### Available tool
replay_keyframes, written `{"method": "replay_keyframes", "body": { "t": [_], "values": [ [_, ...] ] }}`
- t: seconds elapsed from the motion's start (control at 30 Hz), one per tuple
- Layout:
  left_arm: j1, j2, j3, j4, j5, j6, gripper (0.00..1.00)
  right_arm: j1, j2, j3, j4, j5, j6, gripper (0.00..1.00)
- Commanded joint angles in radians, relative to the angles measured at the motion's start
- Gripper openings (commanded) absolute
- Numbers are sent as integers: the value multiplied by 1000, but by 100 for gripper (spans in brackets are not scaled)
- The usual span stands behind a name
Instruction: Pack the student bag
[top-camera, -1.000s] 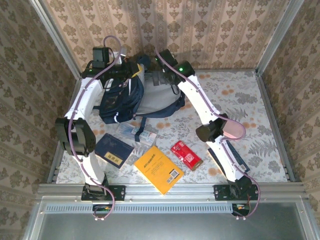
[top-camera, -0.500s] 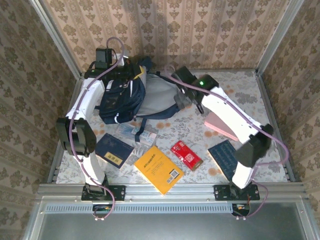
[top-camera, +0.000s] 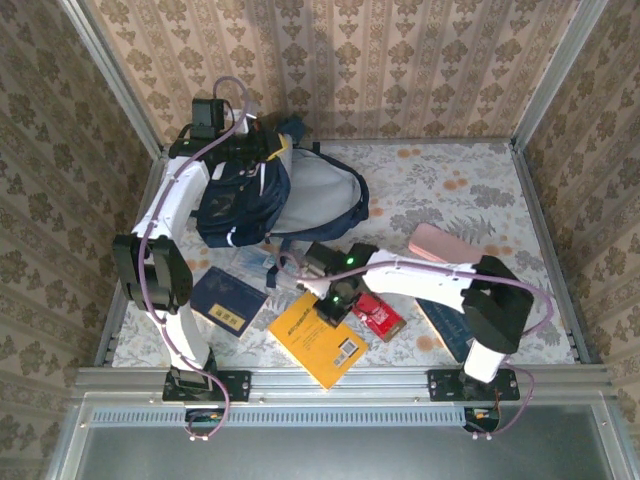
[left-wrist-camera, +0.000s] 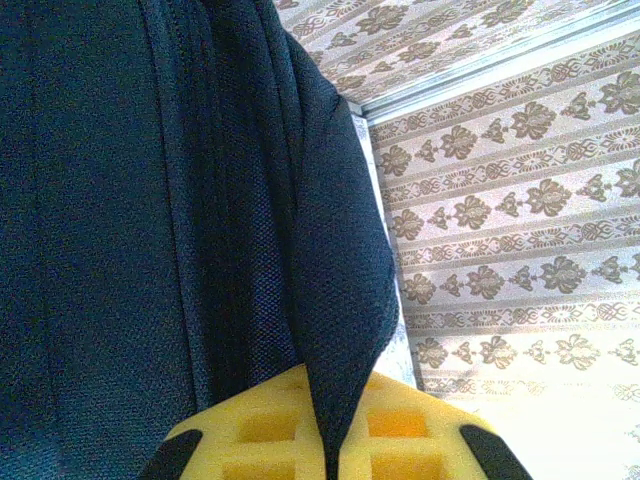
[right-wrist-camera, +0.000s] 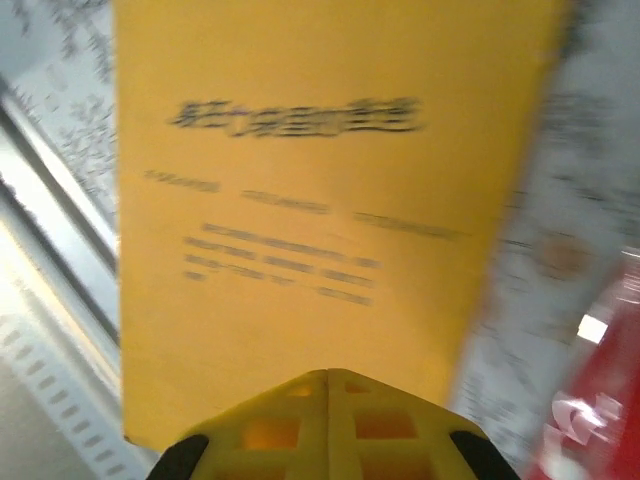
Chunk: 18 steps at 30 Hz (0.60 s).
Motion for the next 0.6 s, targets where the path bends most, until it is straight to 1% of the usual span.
{"method": "replay_keyframes", "body": {
  "t": [0.0, 0.07, 0.2, 0.33, 0.43, 0.57],
  "values": [
    [19, -21, -6, 38, -11, 28, 0, 8, 77, -4, 90, -36, 51, 0],
    [20, -27, -10, 41, -13, 25, 0, 7, 137, 12, 95, 51, 68, 0],
    [20, -39, -19, 42, -26, 24, 0, 3, 217, 31, 146, 291, 96, 0],
    [20, -41, -28, 46, -31, 17, 0, -21, 262, 81, 183, 458, 103, 0],
    [21, -45, -30, 46, -35, 17, 0, -58, 264, 130, 203, 537, 105, 0],
    [21, -46, -34, 46, -40, 13, 0, -89, 233, 170, 217, 533, 76, 0]
  ]
}}
